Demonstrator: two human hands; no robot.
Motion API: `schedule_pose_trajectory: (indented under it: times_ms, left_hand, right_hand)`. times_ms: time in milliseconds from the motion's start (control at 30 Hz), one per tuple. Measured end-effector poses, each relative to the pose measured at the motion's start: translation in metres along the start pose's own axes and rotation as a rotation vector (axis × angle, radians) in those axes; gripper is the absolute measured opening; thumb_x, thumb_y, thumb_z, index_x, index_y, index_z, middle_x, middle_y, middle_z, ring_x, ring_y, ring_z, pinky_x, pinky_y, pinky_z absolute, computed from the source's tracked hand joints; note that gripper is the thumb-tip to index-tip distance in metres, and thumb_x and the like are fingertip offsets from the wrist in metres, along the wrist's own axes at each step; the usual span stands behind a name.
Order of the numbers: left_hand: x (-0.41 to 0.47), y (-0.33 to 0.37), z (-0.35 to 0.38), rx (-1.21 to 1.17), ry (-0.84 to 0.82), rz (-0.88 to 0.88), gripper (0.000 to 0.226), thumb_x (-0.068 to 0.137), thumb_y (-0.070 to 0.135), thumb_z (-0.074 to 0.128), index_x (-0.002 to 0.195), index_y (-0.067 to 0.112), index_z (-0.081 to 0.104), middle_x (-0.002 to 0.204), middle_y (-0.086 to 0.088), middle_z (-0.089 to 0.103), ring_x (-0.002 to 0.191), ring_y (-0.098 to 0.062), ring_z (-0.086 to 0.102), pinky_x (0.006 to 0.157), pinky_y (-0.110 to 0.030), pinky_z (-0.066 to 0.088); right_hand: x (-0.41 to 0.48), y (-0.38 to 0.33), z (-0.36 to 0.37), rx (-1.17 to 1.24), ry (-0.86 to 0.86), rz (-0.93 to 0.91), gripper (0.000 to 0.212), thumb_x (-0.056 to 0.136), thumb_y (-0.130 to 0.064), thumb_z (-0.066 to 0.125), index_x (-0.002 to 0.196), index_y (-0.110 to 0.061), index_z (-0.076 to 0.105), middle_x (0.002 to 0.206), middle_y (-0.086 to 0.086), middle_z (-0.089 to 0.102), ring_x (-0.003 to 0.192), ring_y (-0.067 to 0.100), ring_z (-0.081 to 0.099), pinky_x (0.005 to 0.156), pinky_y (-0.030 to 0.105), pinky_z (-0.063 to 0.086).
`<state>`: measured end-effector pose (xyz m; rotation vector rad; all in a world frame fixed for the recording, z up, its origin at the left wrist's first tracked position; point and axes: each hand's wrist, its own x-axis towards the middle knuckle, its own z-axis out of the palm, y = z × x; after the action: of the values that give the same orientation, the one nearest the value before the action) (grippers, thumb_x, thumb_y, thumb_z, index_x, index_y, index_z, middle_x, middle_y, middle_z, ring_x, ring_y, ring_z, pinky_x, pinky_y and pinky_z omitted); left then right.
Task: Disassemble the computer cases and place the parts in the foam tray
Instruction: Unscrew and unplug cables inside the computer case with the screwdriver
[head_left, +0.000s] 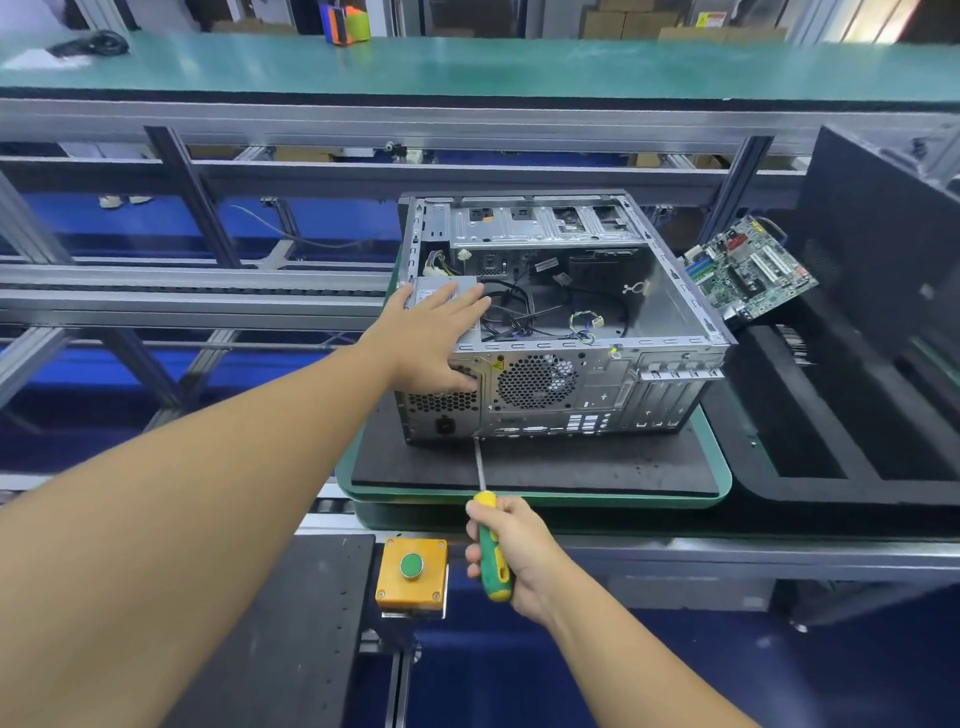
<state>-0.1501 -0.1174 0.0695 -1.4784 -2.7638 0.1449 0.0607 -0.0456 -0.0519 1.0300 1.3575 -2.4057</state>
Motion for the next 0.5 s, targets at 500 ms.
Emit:
schedule_pose_trajectory:
  times_ms: [500]
  left_hand:
    - [-0.001,0.001,-0.001,0.003,-0.001,-0.005,0.104,0.085,0.071,0.054,0.159,0.029,-0.005,0.165,0.012,-0.015,0.153,-0.014,-0.008,0.122,-0.056,-0.002]
  right_hand:
    - [0.000,0.002,-0.002,0.040,0.002,0.055,0.030,0.096,-0.025,0.066,0.114,-0.006,0.052,0.092,0.012,0.055,0.058,0.017,0.058,0.051,0.032,0.051]
